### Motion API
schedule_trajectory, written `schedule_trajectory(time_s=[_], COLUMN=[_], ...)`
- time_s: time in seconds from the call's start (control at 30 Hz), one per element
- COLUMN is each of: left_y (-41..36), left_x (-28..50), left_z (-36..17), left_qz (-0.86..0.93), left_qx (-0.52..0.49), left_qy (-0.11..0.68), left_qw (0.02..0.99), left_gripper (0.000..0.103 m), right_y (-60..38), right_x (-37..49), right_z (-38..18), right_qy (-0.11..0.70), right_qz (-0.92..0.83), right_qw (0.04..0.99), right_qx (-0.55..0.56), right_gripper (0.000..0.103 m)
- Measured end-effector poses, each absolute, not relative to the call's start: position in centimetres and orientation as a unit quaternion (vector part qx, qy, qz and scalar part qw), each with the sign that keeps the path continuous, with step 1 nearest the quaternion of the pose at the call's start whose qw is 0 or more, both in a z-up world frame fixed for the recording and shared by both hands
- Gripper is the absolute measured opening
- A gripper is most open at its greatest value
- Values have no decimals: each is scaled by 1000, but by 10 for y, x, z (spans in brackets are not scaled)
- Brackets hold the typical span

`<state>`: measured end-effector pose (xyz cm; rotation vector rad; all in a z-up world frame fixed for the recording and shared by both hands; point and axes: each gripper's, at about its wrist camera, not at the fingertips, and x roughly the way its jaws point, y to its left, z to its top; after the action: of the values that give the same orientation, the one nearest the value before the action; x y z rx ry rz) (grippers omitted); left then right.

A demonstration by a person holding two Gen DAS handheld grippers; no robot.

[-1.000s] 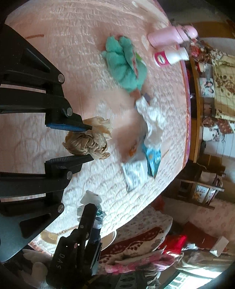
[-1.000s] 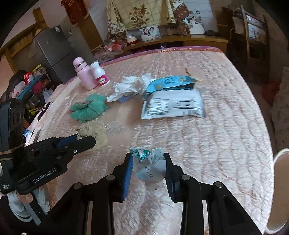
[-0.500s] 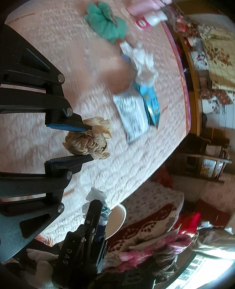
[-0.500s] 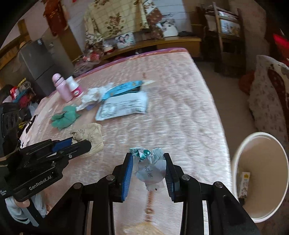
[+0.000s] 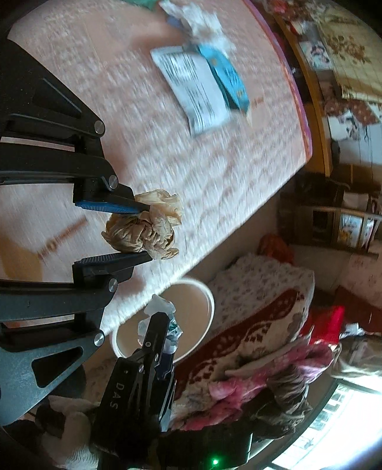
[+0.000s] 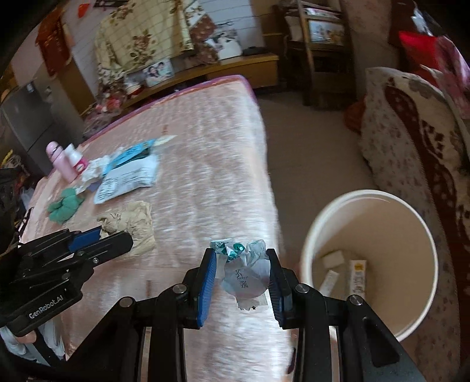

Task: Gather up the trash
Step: 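Carry both items over the white bucket and open both tools to drop them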

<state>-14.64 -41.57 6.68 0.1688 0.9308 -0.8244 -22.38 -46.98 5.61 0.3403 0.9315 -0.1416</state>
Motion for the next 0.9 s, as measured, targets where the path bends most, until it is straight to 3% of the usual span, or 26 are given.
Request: schedule_trajectory(time_s=[0.67,0.73,0.77,0.8,0.87,0.9], left_y=[-558,-565,-568,-569,-570,-569], left_x=[-157,-157,-157,-156,-155,-155], left_z=[44,41,39,37,36,36], left_qz=[-468,-473,-476,-480,-489,-489], left_qx=[84,83,81,77,65,63], left_qy=[466,469,471,472,472,471], left_qw=[746,741,738,735,731,731], left_gripper=[25,31,39,49,61,62], right_y=[-615,-621,-624,-627,-631,-633], right_x=[-278,-278,-277,-278,-279,-280], right_z=[35,31,29,27,24,22], right_qy=[437,435,434,433,426,421], right_qz=[-190,-193,-194,-198,-202,-201], right_qw=[849,847,845,844,844,845], right_qx=[231,239,244,248,255,260], right_gripper=[32,32,37,51,60,60])
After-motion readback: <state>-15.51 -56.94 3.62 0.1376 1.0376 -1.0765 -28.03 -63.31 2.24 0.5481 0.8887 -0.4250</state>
